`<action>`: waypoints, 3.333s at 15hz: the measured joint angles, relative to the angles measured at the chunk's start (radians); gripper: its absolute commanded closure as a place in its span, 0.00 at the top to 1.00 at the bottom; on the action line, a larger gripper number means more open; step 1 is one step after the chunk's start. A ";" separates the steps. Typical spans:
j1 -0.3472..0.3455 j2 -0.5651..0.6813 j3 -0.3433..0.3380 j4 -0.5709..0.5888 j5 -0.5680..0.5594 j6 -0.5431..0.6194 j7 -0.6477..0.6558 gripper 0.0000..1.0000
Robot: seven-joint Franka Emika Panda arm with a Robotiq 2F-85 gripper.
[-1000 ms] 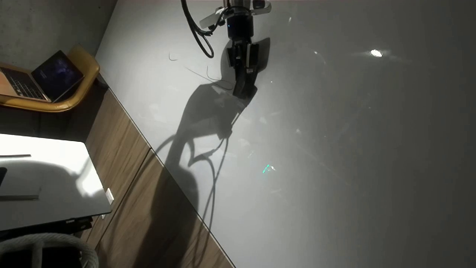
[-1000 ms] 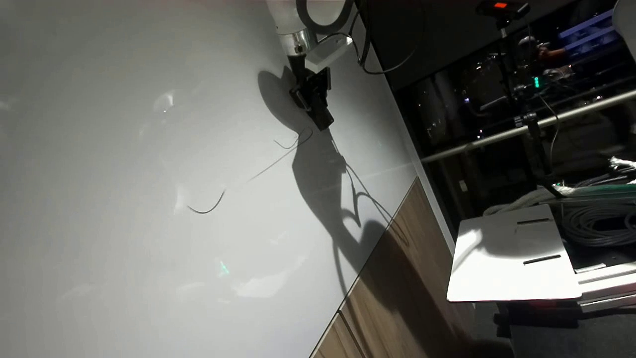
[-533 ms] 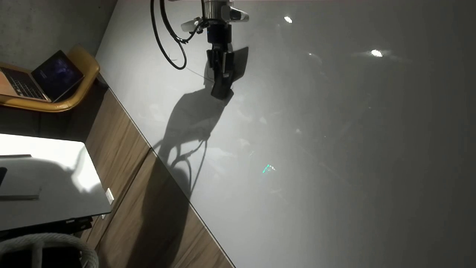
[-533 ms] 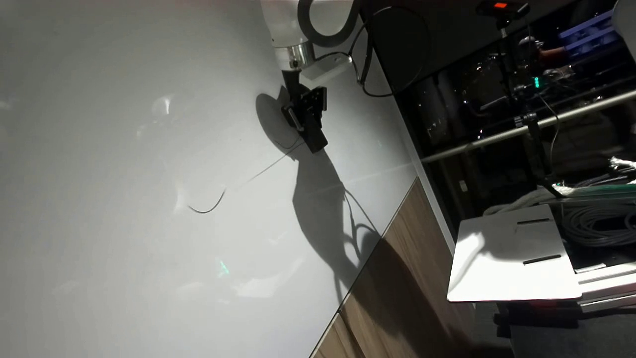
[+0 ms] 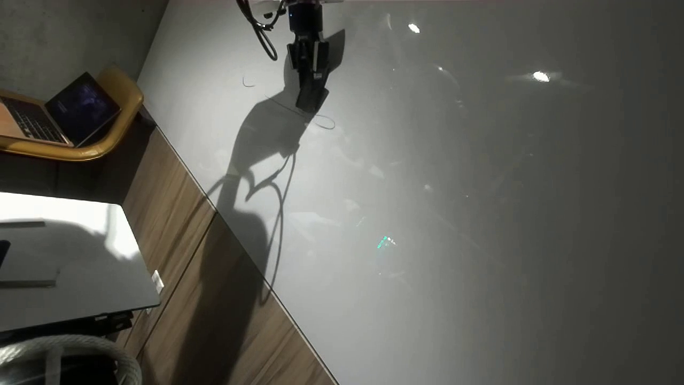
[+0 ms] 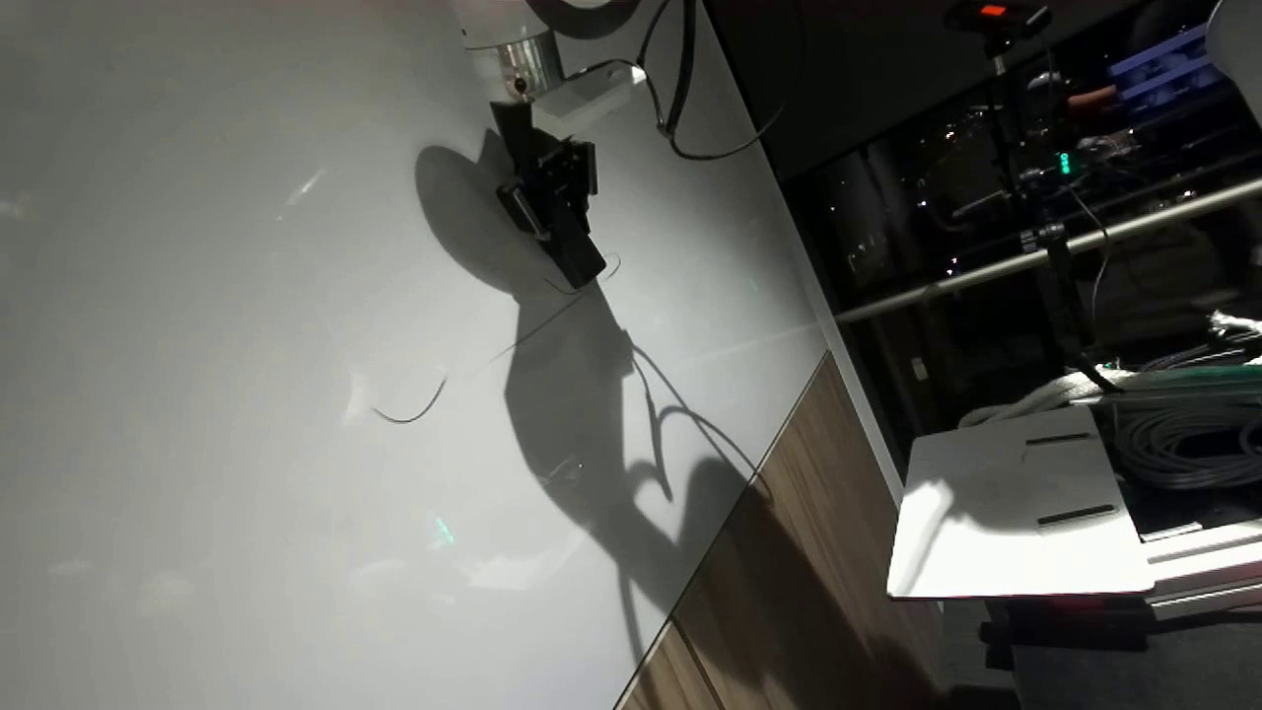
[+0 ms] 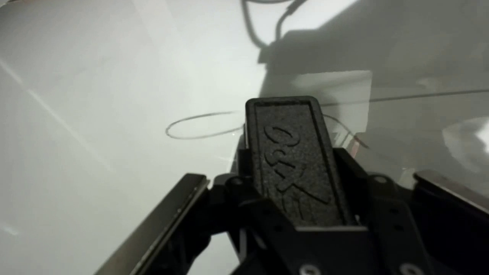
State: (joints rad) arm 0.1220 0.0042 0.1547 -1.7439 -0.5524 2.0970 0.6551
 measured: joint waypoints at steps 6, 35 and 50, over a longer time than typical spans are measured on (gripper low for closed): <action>0.093 0.107 0.027 0.164 -0.040 -0.155 -0.015 0.29; -0.004 -0.012 -0.040 0.033 -0.047 -0.053 -0.067 0.29; -0.004 -0.055 -0.028 -0.042 -0.053 0.062 -0.086 0.29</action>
State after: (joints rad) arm 0.1179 -0.0513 0.1266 -1.7864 -0.6053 2.1593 0.5688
